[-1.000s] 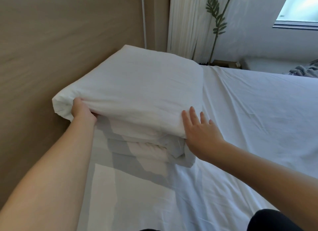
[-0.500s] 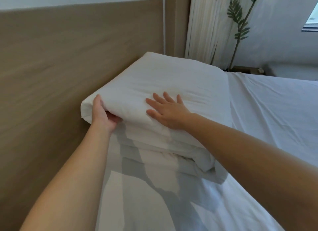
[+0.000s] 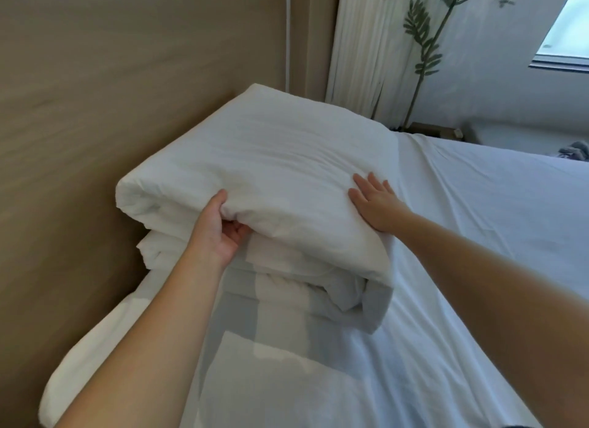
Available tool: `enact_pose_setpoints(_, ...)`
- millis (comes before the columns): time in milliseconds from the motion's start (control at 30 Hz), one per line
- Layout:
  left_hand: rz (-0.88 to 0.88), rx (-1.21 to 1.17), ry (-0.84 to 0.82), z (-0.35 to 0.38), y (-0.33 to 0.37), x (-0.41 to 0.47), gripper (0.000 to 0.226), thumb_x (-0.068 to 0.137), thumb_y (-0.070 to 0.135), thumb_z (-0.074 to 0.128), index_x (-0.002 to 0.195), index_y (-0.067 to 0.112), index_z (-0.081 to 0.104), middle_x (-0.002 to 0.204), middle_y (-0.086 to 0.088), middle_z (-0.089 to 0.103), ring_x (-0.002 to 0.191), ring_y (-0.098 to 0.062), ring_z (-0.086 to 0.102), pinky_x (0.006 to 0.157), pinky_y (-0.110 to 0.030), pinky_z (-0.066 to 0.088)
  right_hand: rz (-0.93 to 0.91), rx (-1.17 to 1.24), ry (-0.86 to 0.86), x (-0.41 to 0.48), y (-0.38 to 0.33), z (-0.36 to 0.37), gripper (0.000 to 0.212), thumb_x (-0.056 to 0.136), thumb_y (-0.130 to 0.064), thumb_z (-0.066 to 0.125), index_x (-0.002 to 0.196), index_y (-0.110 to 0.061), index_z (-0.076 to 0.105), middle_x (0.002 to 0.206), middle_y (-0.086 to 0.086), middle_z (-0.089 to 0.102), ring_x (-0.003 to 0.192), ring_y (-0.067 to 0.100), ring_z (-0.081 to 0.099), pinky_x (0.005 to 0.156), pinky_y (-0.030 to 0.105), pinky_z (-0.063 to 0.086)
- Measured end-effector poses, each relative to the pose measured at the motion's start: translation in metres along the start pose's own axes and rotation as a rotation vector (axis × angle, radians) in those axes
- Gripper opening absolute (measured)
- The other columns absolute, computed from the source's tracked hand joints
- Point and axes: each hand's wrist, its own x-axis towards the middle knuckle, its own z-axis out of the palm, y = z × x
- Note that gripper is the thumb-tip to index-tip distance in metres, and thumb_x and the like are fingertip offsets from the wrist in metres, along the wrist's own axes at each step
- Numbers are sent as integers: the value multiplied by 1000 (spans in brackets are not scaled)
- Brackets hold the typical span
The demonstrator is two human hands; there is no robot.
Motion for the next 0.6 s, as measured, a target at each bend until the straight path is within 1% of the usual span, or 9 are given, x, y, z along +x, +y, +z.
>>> enact_pose_setpoints(100,4,70,33,-7,-10,-7,23,99,34,48,101,16,62,81,-4,71,68,-16,69,60,-32,59,-30,91,16,-11,15,7,62,102,-54,17,157,-28,4,164,4,-6,150,27,-8,122,46,1)
enact_pose_setpoints(167,24,210,91,-11,-16,-19,26,99,38,45,98,16,59,85,-7,69,75,-19,68,67,-38,60,-33,120,22,-23,15,8,61,102,-53,17,156,-29,4,164,2,-7,150,28,-8,121,49,2)
enact_pose_setpoints(233,21,426,165,-13,-18,-37,33,100,42,43,106,14,59,94,-7,69,88,-21,66,78,-42,57,-24,78,0,-38,9,5,62,101,-56,18,156,-31,3,164,1,-7,150,28,-7,120,54,5)
enact_pose_setpoints(267,15,564,197,-14,-16,-48,37,100,44,41,113,14,58,104,-6,67,95,-21,64,86,-44,54,-35,27,-19,-47,3,1,63,101,-57,18,156,-30,2,164,2,-8,150,28,-6,119,56,4)
enact_pose_setpoints(333,37,947,234,-18,-6,-73,43,101,47,38,128,17,50,124,-5,57,112,-22,54,100,-44,44,-122,-99,-52,-63,-13,-9,66,100,-57,17,156,-28,-1,164,4,-9,150,28,-7,119,56,1)
enact_pose_setpoints(400,85,1395,258,-26,5,-106,51,100,48,38,141,18,39,143,-4,44,130,-25,41,105,-42,36,-273,-241,-92,-80,-36,-18,66,101,-55,16,156,-26,-2,164,5,-9,150,28,-8,119,56,1)
enact_pose_setpoints(467,85,1768,297,-36,16,-148,55,100,48,35,146,18,30,154,-6,31,142,-27,24,110,-45,29,-430,-384,-155,-104,-62,-21,64,101,-53,15,156,-25,-2,164,5,-10,150,29,-9,119,57,2)
enact_pose_setpoints(533,-52,2011,318,-43,23,-201,62,101,50,28,153,20,14,162,-5,7,149,-27,1,118,-48,12,-564,-508,-222,-136,-86,-21,63,102,-52,14,156,-25,-3,164,6,-11,150,30,-10,118,59,4)
enact_pose_setpoints(600,-160,2119,347,-49,24,-261,63,101,50,24,155,21,9,163,-5,-1,149,-27,-7,119,-51,4,-672,-596,-317,-176,-107,-21,62,101,-52,12,156,-27,-6,163,7,-14,149,31,-13,118,59,1)
